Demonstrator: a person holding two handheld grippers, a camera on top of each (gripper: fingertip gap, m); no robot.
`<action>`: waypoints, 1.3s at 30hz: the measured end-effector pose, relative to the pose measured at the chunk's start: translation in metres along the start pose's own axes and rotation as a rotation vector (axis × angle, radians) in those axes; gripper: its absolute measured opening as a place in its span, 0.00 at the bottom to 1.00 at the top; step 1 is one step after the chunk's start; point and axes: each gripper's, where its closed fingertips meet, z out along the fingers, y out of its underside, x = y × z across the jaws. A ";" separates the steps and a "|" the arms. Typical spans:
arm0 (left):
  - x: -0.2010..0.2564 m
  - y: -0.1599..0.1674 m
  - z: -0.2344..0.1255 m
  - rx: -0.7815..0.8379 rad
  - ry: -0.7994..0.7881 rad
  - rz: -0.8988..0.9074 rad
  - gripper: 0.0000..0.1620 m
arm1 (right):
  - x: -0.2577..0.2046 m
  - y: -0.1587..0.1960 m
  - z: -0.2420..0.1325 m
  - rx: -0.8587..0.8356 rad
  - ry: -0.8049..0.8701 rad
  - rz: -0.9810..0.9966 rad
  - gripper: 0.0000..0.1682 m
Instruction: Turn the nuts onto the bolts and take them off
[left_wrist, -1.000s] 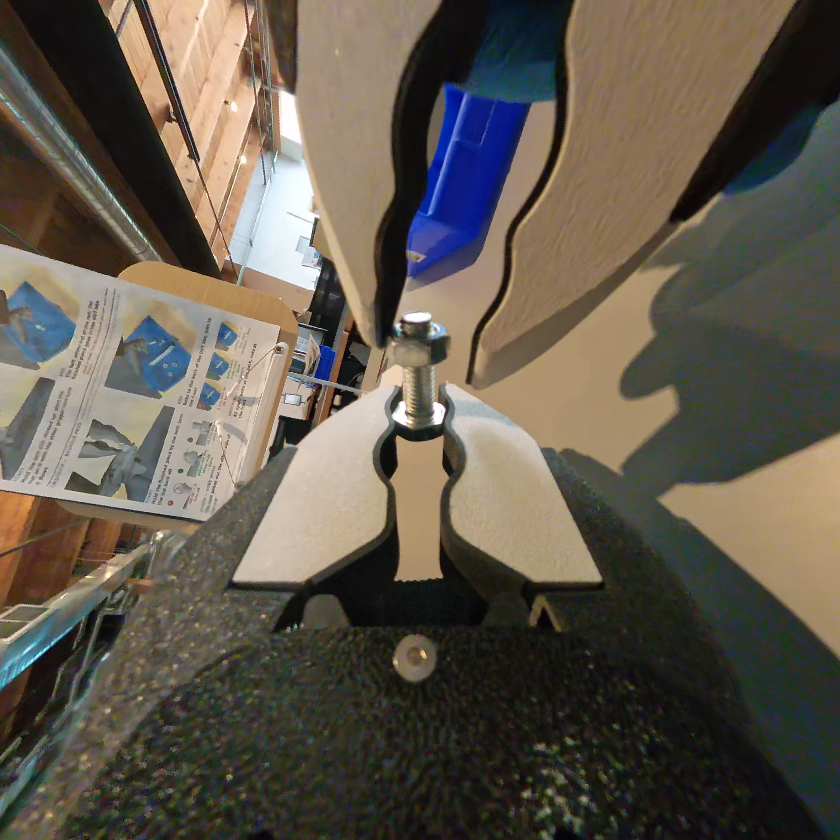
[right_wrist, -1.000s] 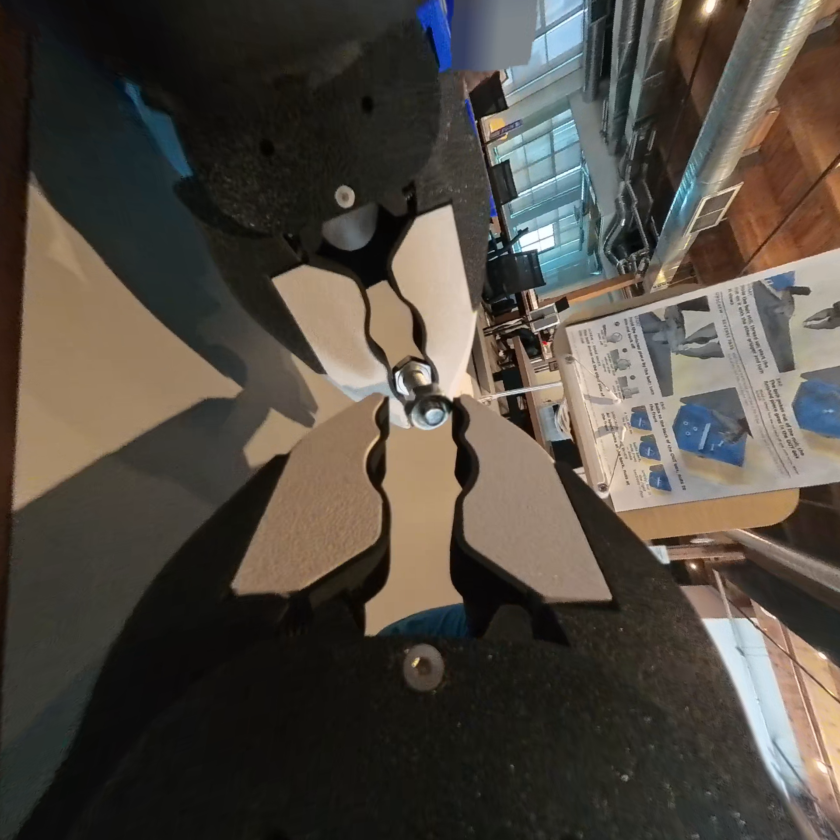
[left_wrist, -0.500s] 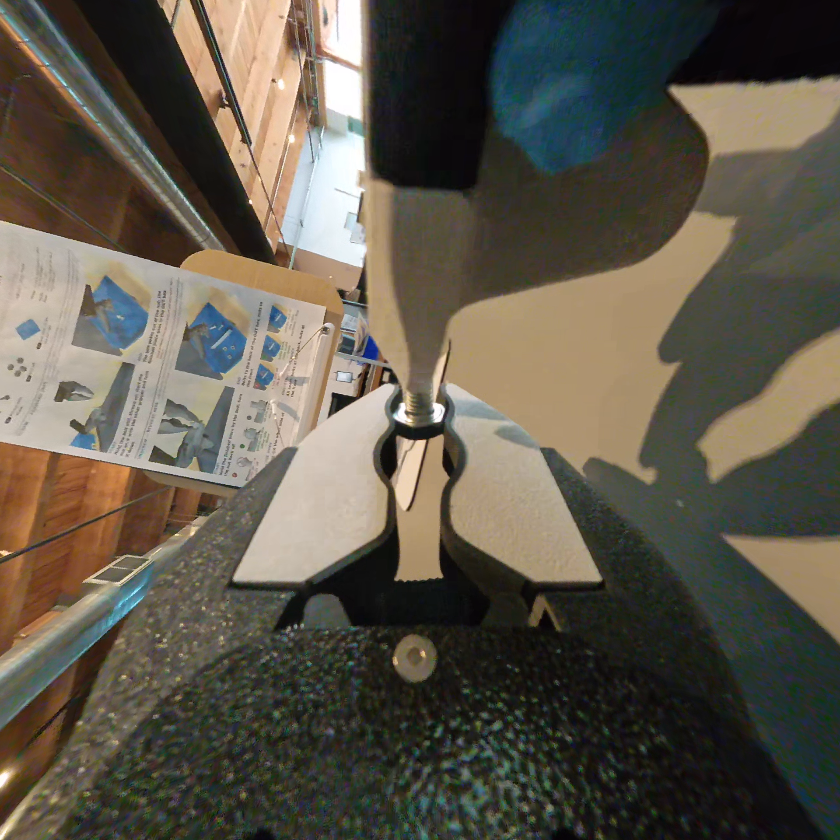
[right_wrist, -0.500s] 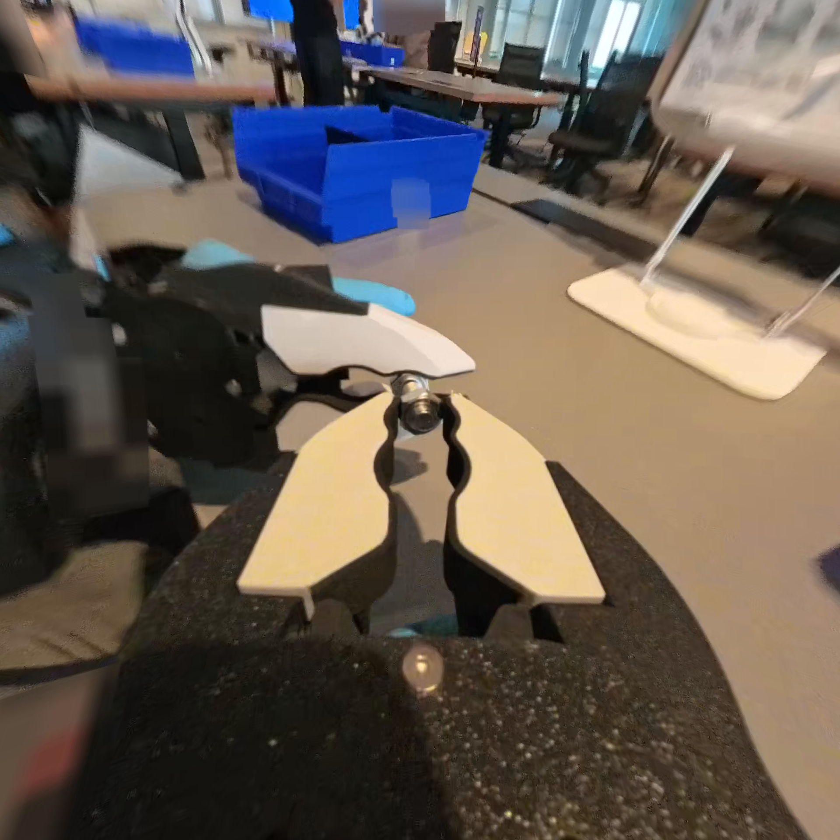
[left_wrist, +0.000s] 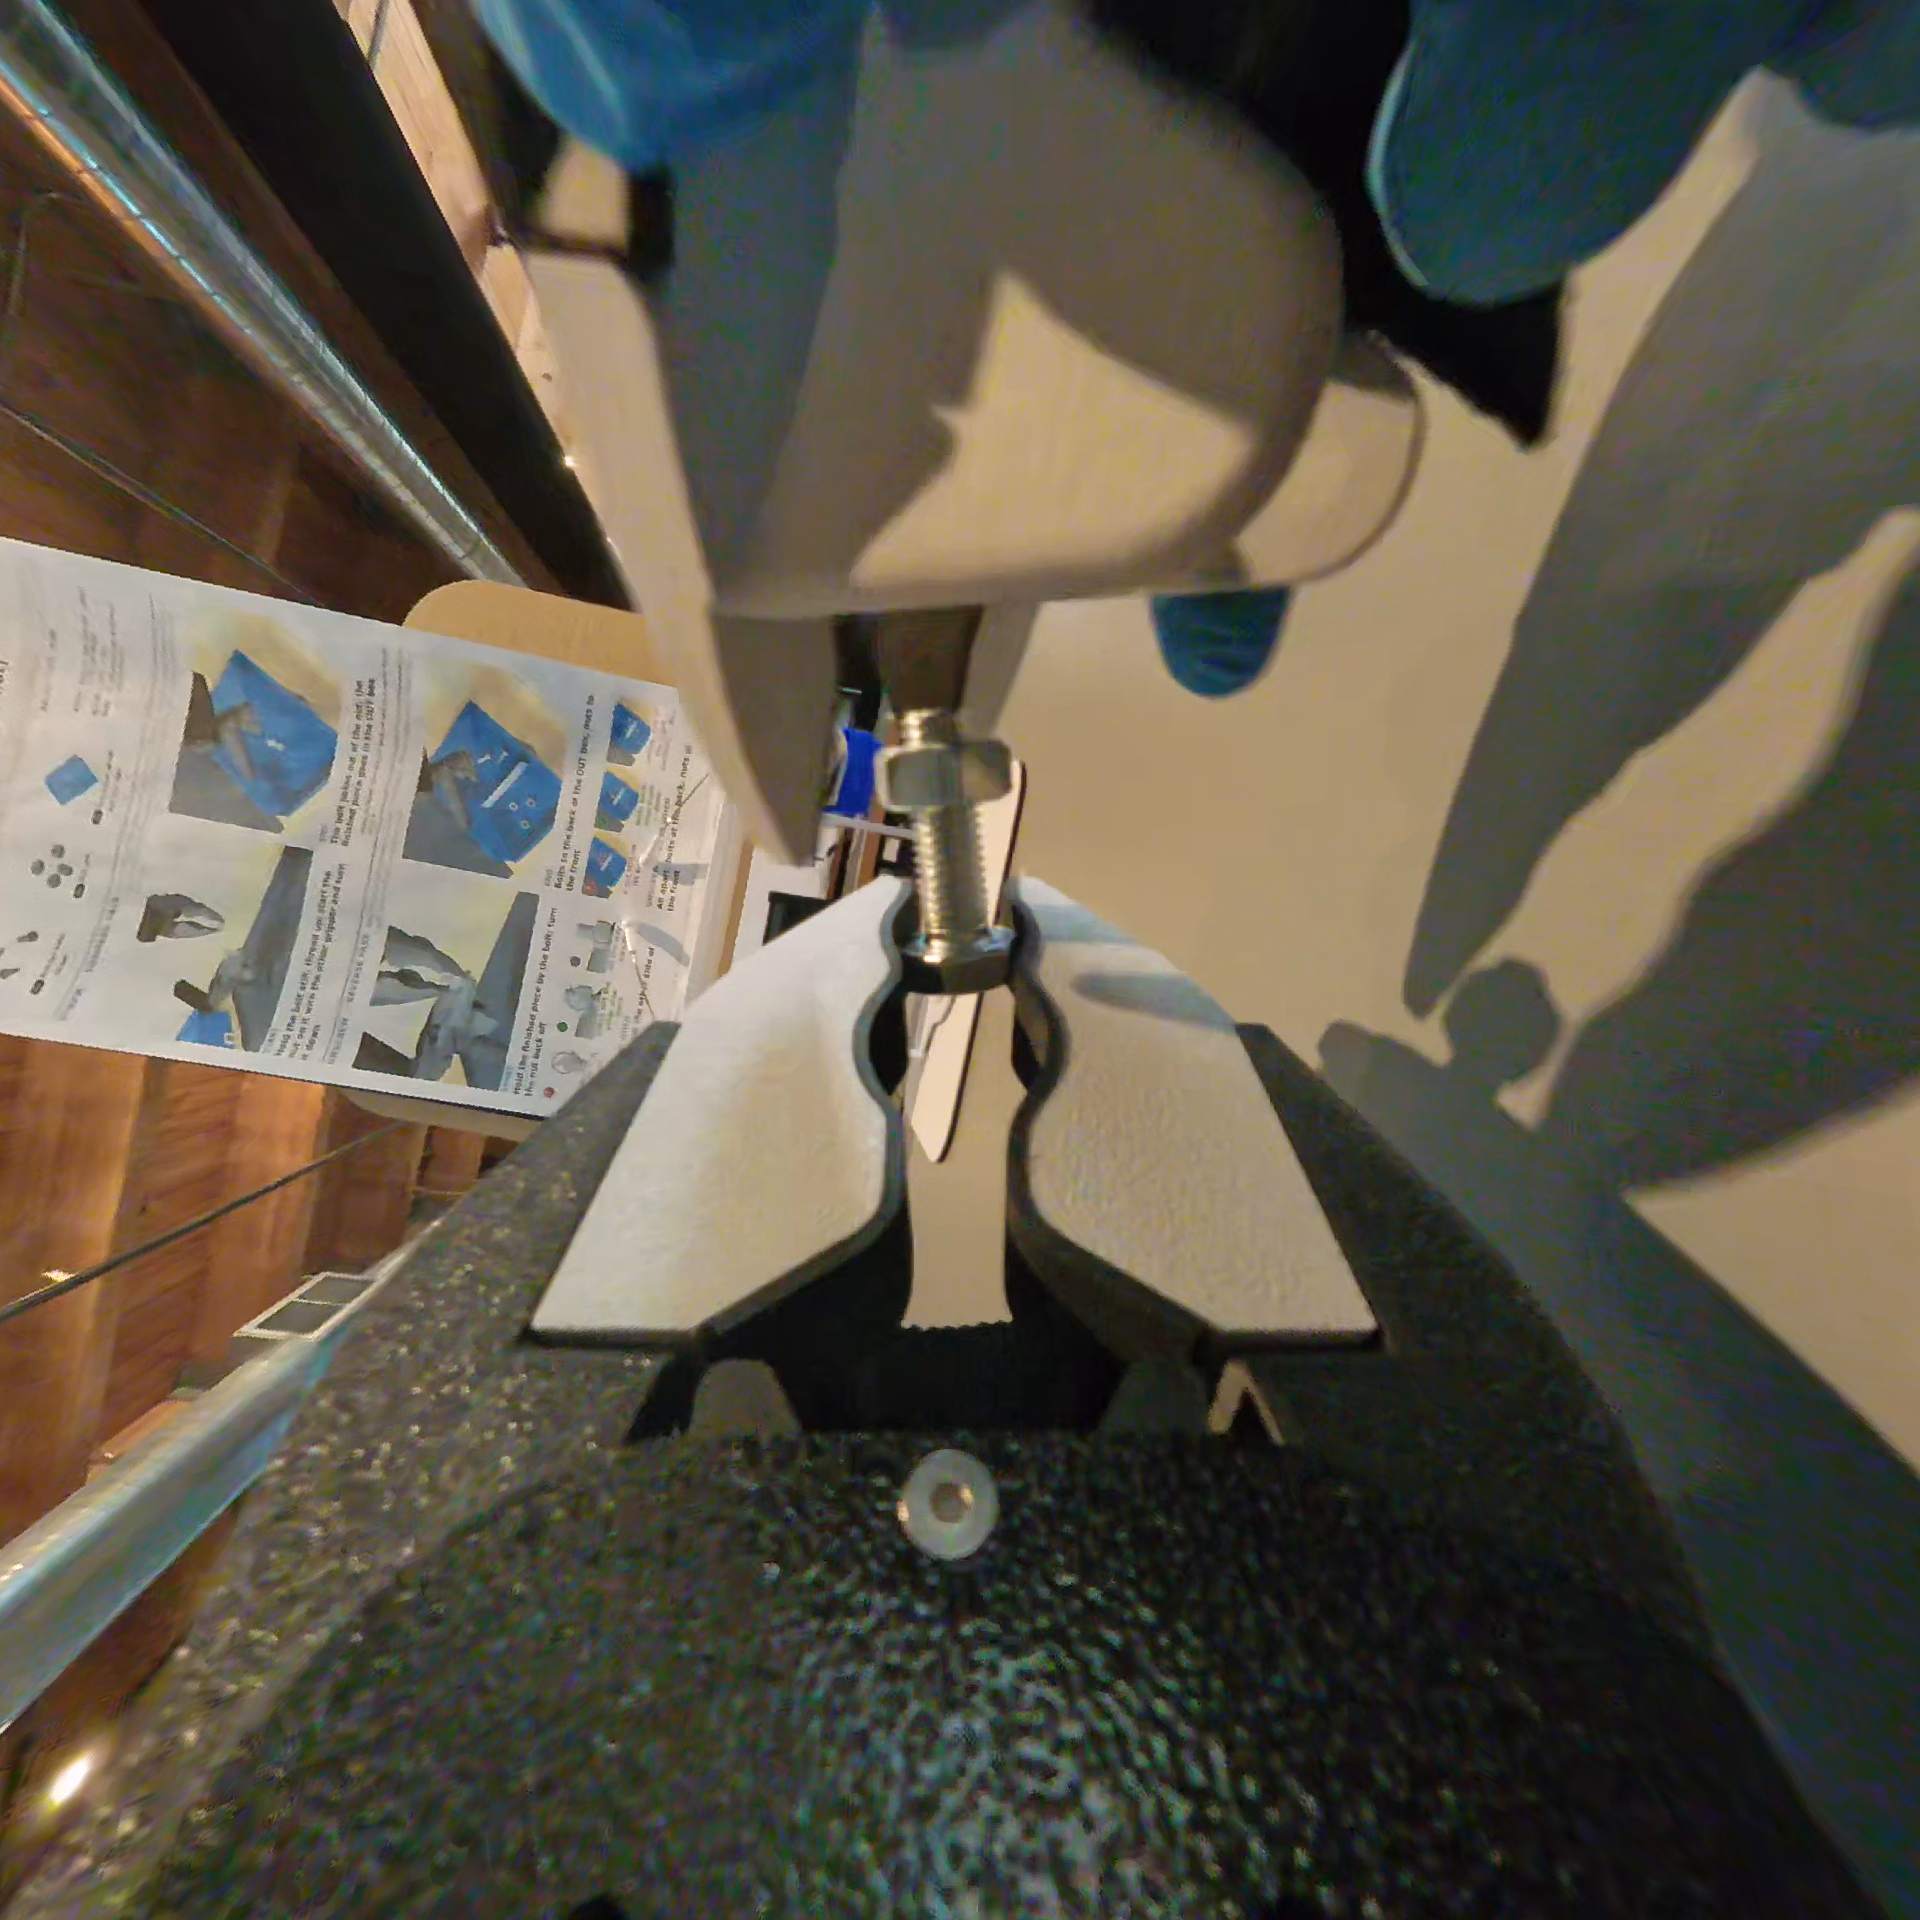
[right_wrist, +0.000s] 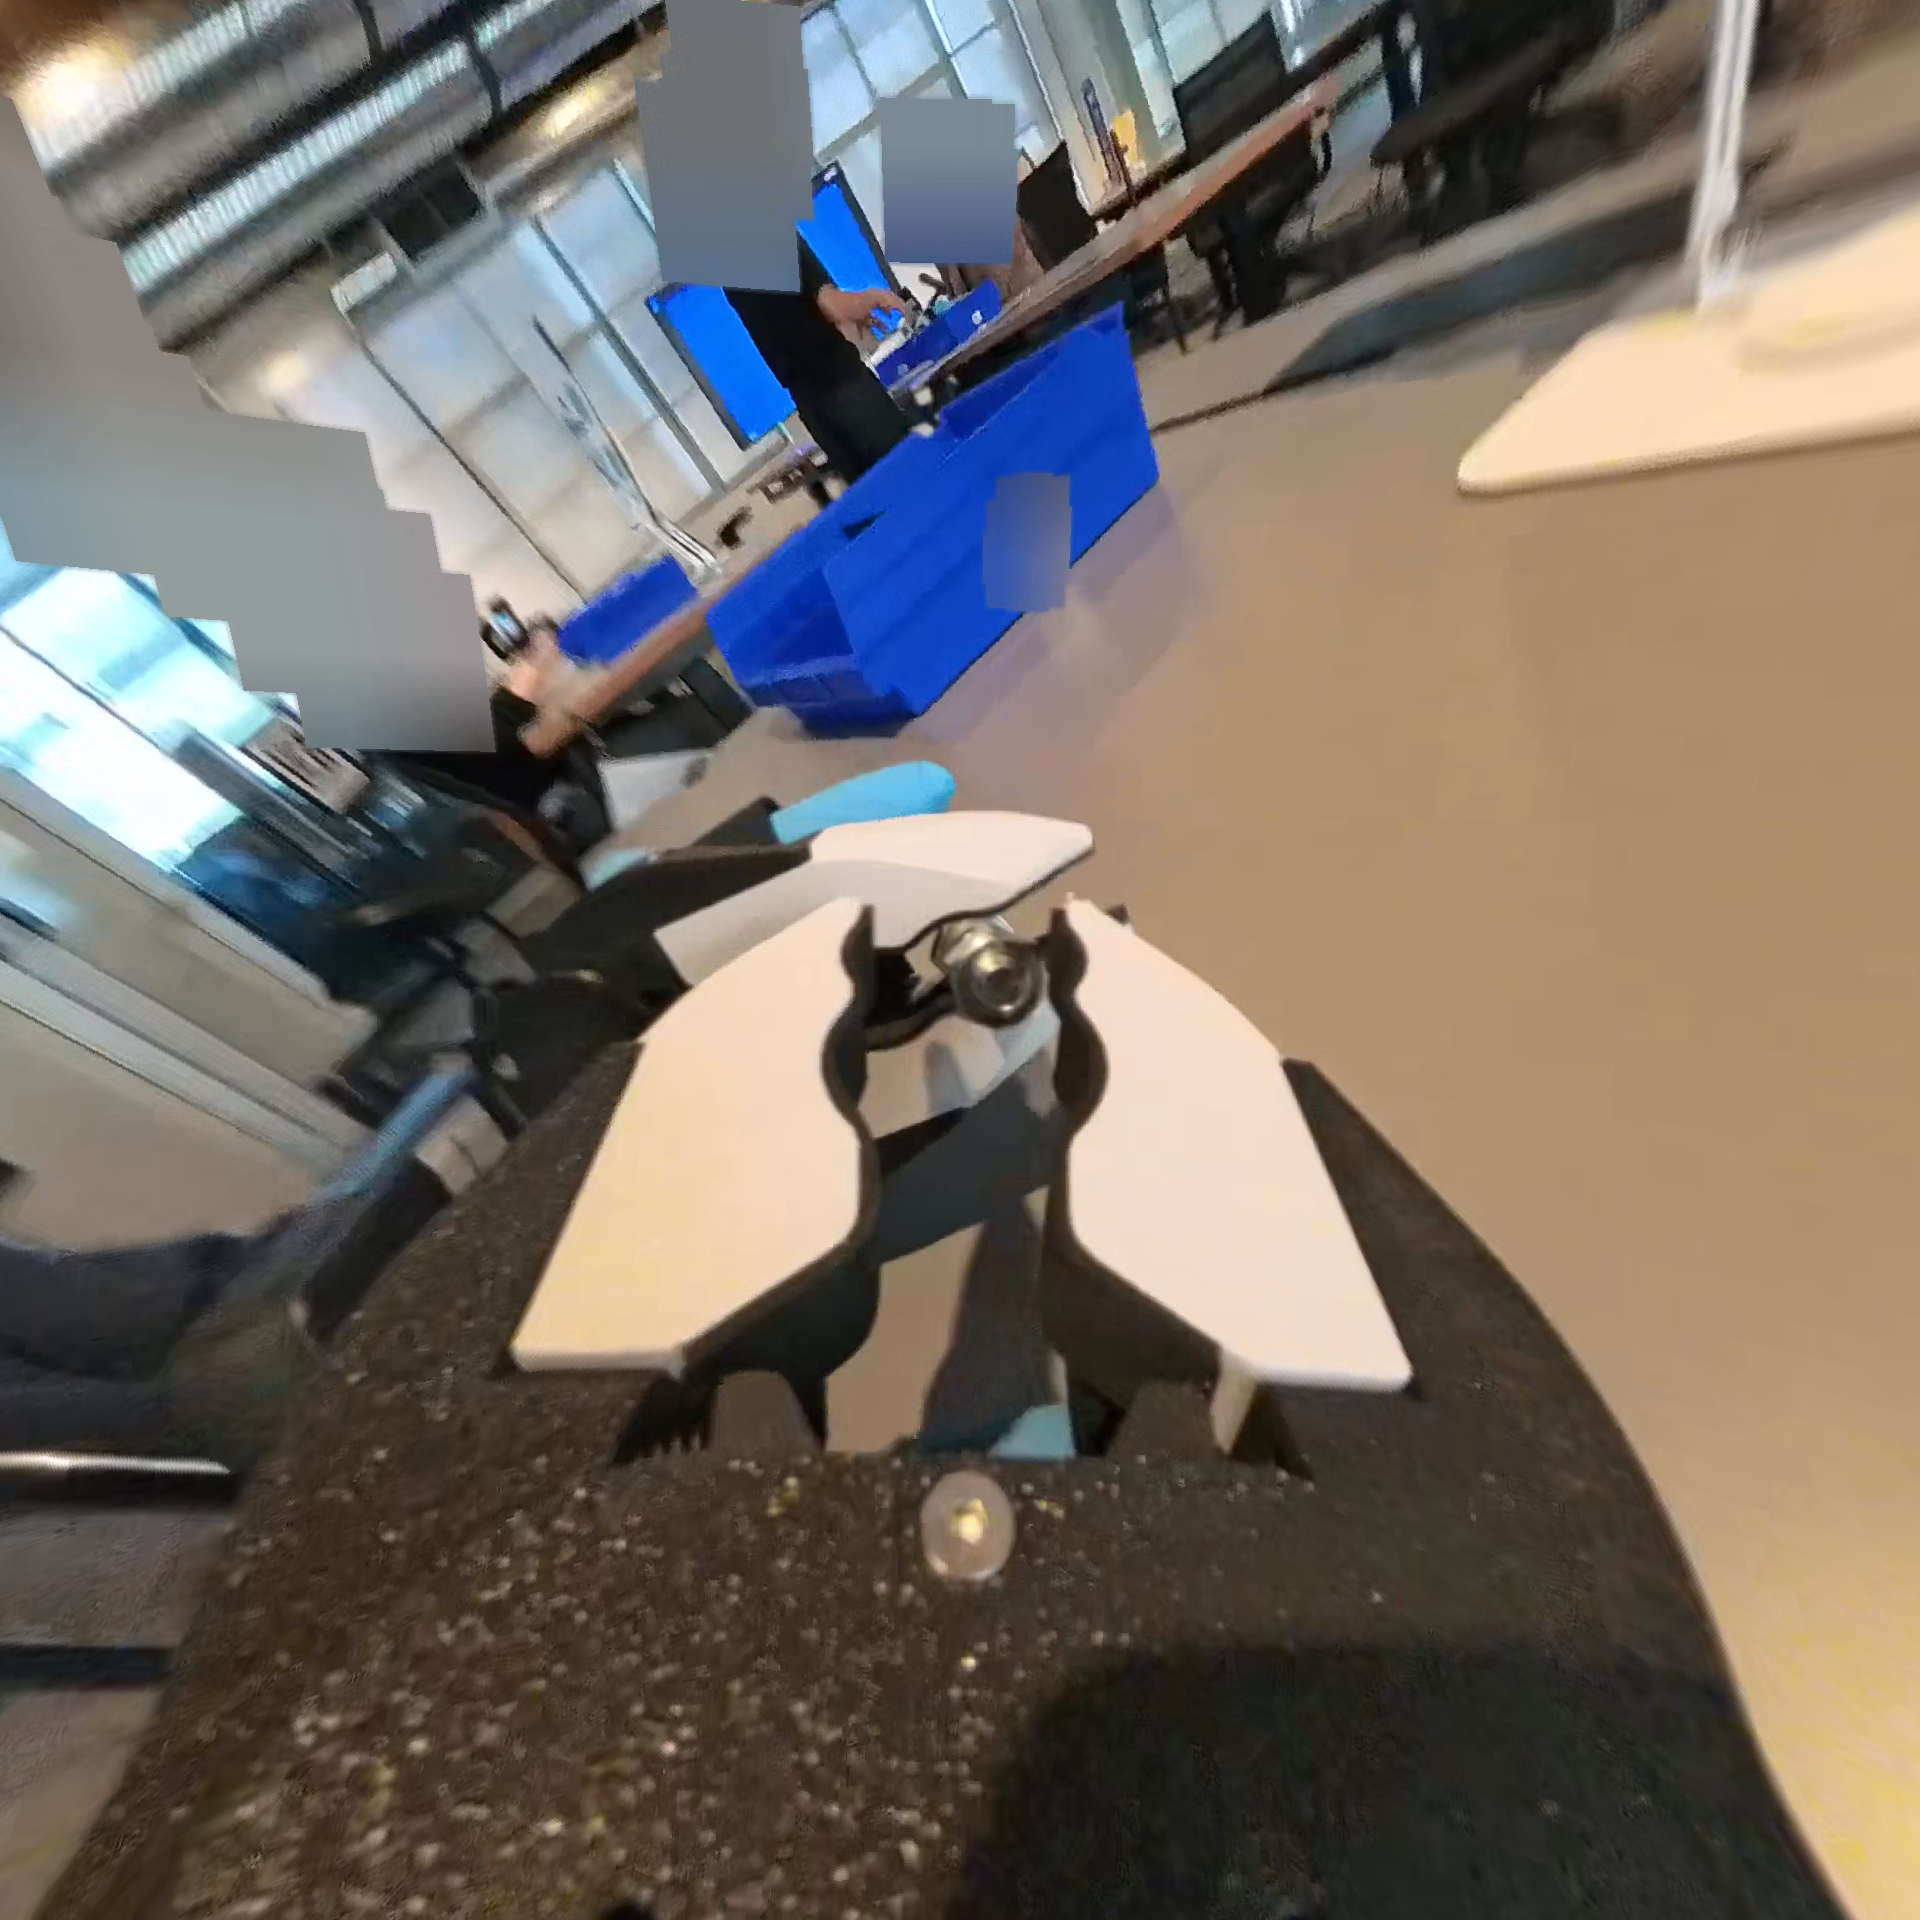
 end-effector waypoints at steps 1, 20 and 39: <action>0.000 0.001 0.000 -0.002 0.002 -0.005 0.09 | -0.003 -0.002 0.000 -0.003 0.019 -0.102 0.23; 0.014 -0.013 -0.006 0.113 0.129 -0.090 0.09 | -0.001 0.018 -0.012 -0.229 0.177 -1.406 0.11; 0.010 -0.007 -0.003 0.067 0.080 -0.029 0.09 | 0.001 0.007 -0.010 -0.181 -0.141 0.033 0.11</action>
